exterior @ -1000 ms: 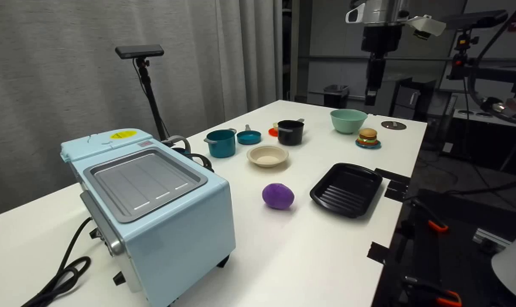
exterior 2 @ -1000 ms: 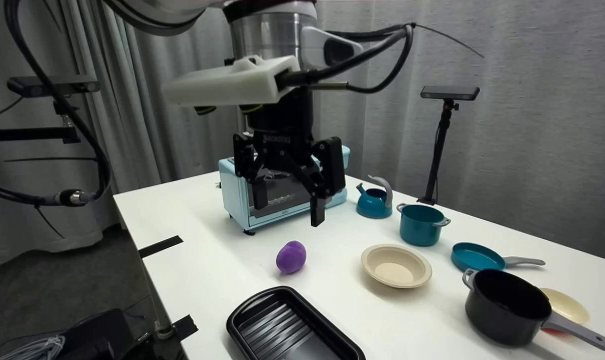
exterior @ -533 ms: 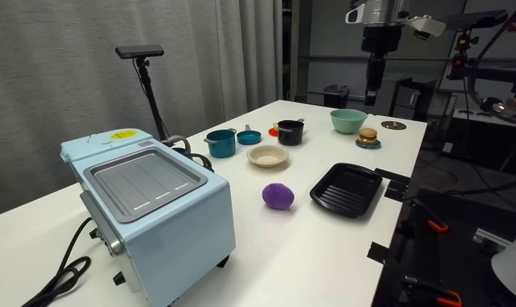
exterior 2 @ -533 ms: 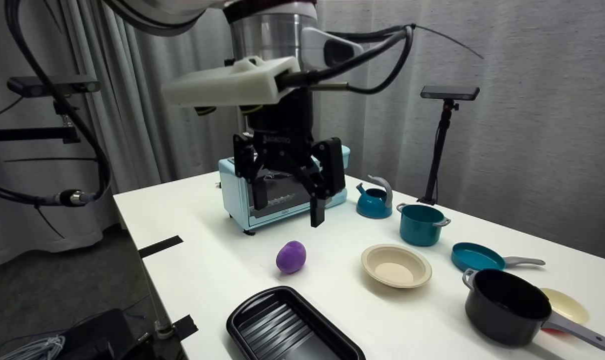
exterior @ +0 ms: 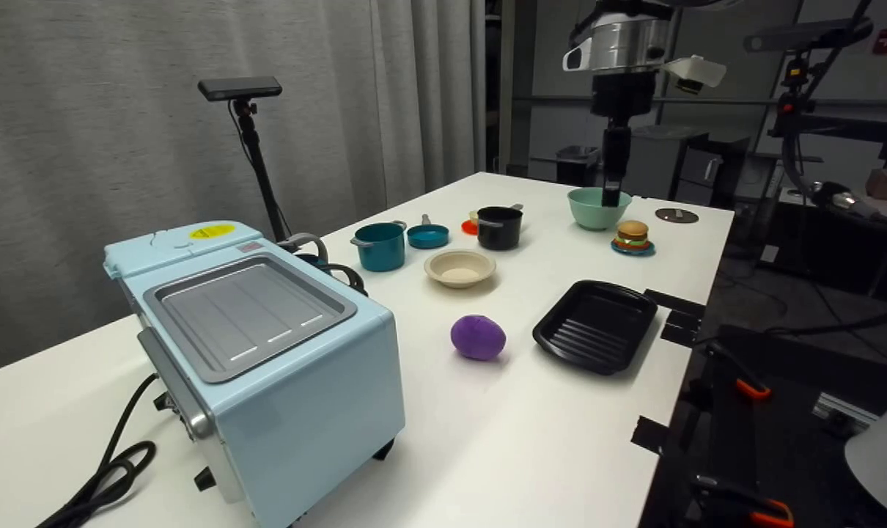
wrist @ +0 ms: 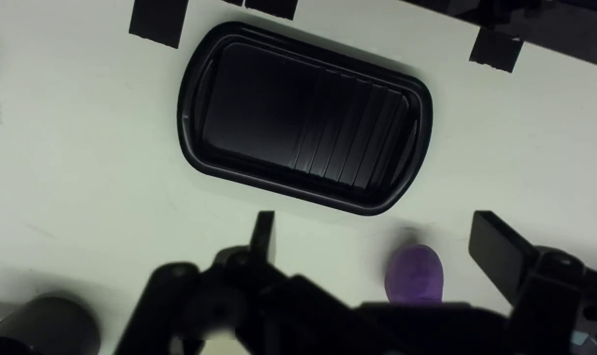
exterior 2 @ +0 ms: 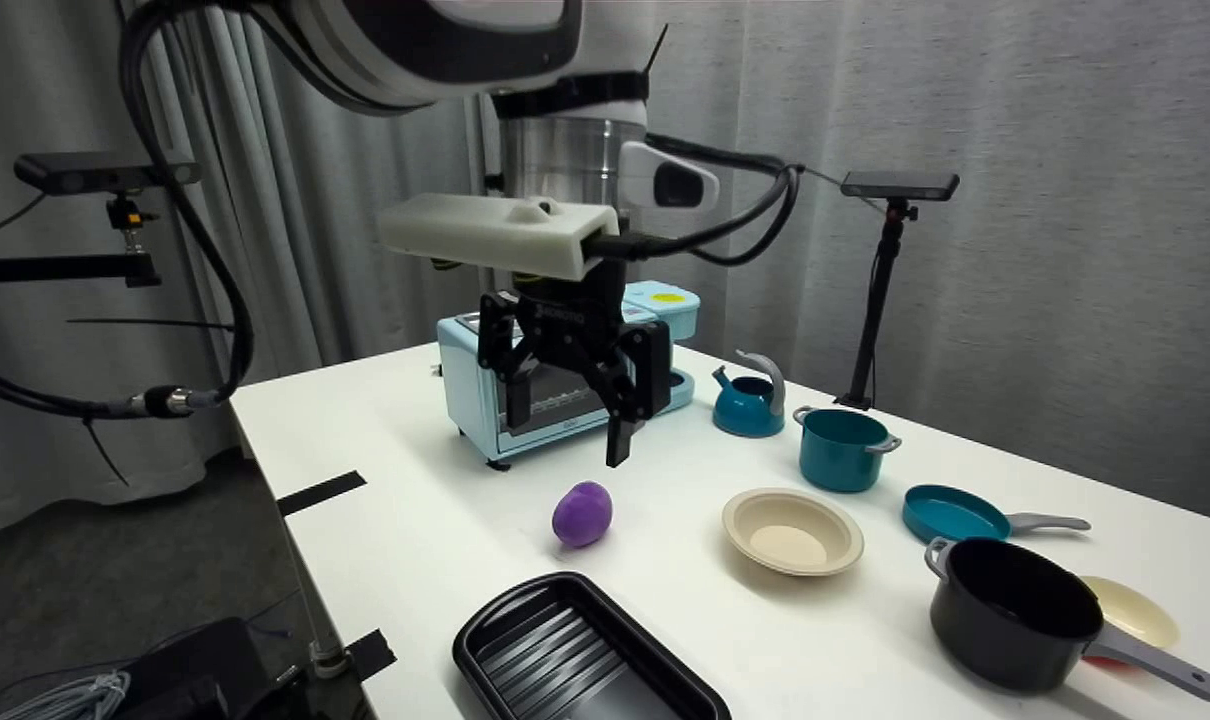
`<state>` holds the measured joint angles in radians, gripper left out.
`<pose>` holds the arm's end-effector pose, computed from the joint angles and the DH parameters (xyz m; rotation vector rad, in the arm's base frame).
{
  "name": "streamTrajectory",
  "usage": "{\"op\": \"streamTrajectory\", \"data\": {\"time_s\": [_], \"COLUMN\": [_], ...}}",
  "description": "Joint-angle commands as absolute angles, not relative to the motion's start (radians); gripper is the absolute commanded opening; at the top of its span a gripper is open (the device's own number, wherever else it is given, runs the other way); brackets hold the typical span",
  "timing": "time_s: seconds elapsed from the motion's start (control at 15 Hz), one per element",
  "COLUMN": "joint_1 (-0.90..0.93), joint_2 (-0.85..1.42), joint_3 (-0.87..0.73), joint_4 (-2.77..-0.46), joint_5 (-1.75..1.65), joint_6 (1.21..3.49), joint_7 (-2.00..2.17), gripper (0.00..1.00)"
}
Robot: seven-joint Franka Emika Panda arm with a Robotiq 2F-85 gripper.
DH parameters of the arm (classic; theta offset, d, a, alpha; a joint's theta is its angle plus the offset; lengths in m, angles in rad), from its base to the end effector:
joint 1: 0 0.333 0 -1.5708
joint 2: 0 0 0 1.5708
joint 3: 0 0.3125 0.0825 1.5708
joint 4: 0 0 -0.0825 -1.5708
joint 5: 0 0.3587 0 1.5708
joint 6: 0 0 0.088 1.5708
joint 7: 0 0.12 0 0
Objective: Pick the purple object and put it in the bowl
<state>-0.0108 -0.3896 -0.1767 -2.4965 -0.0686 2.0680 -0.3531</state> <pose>0.3843 -0.0778 0.4153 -3.1048 -0.3337 0.0622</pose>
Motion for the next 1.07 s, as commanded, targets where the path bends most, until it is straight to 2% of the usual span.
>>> {"op": "streamTrajectory", "data": {"time_s": [0.0, 1.0], "joint_1": [0.032, 0.031], "joint_2": [-0.239, 0.206], "joint_3": [-0.161, 0.021], "joint_4": [-2.41, -2.264], "joint_5": [0.022, 0.085], "joint_6": [2.099, 2.4], "joint_7": [-0.412, -0.455], "gripper": [1.0, 1.0]}}
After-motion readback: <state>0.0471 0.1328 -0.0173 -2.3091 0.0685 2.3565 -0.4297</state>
